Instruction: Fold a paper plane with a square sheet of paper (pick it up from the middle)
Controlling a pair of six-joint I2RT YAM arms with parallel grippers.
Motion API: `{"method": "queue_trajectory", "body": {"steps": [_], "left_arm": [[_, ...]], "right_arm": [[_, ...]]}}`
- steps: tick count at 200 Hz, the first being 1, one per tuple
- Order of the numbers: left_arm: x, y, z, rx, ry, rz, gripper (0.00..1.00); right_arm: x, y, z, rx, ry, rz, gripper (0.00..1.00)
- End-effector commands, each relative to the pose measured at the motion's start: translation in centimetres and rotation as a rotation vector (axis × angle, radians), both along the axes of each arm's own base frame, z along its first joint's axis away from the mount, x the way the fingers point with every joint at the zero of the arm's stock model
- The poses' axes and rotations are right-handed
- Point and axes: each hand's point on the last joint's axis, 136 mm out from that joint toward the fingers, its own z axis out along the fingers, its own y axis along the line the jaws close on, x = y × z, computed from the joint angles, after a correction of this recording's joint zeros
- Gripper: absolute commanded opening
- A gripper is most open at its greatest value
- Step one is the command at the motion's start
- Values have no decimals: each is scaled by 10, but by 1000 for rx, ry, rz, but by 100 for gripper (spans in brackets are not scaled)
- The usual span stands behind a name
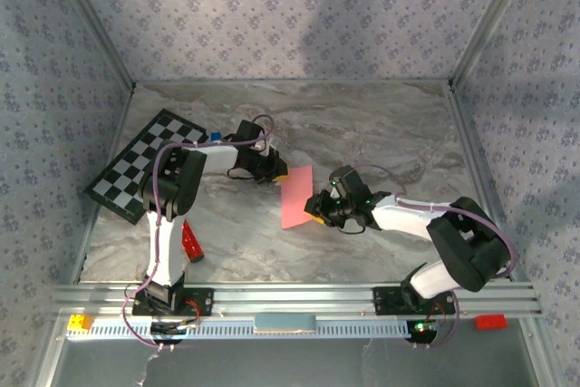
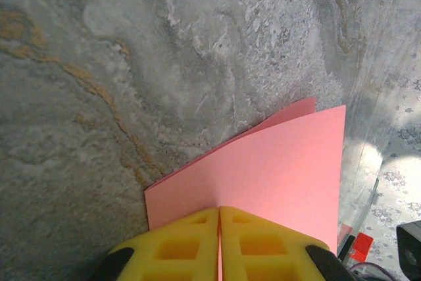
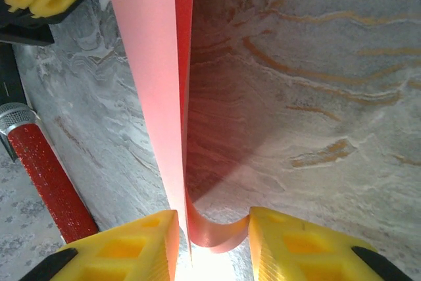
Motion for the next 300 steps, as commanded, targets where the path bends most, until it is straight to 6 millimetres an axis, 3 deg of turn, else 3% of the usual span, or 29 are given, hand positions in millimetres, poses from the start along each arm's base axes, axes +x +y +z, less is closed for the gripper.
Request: {"method": "queue_trajectory", "body": {"steps": [1,300], "left_arm": [[-24,16,-38,101,121,11,9],[-25,15,-41,100,133,4,9]], "right_arm": [[-4,-3,4,-13,13,13,34],[-19,2,15,-32,43,53,31]]}}
